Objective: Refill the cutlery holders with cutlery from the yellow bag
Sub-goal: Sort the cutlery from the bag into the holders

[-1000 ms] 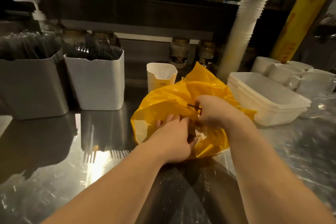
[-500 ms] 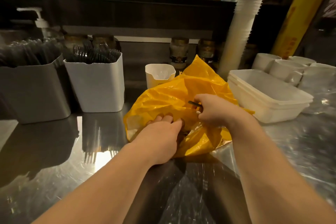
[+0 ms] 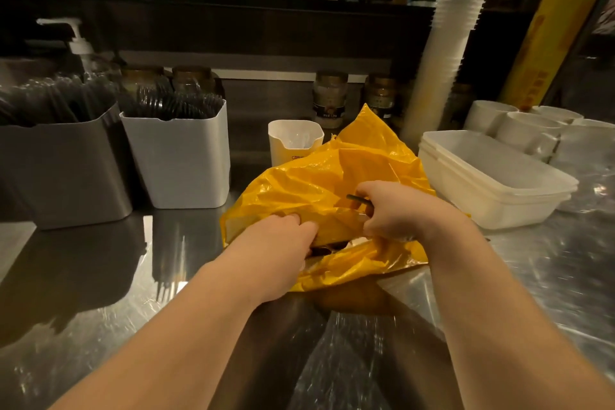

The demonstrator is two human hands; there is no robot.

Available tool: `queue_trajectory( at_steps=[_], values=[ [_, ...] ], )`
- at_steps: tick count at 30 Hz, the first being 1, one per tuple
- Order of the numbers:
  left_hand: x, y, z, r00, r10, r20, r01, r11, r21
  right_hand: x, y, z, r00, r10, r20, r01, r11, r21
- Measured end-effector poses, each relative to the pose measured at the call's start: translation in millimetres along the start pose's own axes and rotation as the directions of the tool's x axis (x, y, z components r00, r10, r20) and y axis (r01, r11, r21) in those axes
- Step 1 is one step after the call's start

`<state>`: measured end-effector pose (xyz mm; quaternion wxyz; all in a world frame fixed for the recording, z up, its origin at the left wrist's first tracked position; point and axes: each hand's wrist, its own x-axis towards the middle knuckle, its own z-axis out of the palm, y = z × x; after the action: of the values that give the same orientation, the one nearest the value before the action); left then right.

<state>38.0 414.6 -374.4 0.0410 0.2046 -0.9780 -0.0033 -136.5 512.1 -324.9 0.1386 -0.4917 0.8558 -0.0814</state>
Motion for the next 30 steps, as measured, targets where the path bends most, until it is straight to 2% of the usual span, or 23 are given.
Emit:
queue_trajectory(
  at_steps=[4, 11, 15, 22, 25, 30],
  values=[
    [-6.9, 0.2, 1.3, 1.000, 0.006, -0.008, -0.006, 1.000, 0.000, -6.9, -8.0, -0.7, 0.994, -0.018, 0.109, 0.019, 1.000, -0.008],
    [-4.6, 5.3, 2.1, 0.998, -0.028, 0.052, 0.031, 0.997, -0.072, -8.0, -9.6, 1.9, 0.988, -0.029, 0.152, 0.038, 0.998, -0.055],
    [-6.8, 2.4, 0.7, 0.998, -0.041, 0.052, 0.045, 0.995, -0.094, -9.1, -6.3, -0.6, 0.989, -0.029, 0.145, 0.035, 0.999, -0.039],
    [-9.4, -4.9, -4.1, 0.999, -0.031, 0.019, 0.031, 0.999, -0.012, -9.3, -4.3, -4.5, 0.993, -0.022, 0.114, 0.020, 1.000, 0.018],
    [-10.4, -11.9, -8.8, 1.000, -0.030, 0.008, 0.031, 0.998, -0.049, -9.1, -1.2, -6.7, 0.996, 0.006, 0.085, -0.010, 0.999, 0.042],
    [-13.7, -24.2, -18.8, 0.994, -0.068, 0.084, 0.084, 0.975, -0.206, -5.7, 0.0, -5.7, 0.998, 0.029, 0.056, -0.034, 0.996, 0.084]
  ],
)
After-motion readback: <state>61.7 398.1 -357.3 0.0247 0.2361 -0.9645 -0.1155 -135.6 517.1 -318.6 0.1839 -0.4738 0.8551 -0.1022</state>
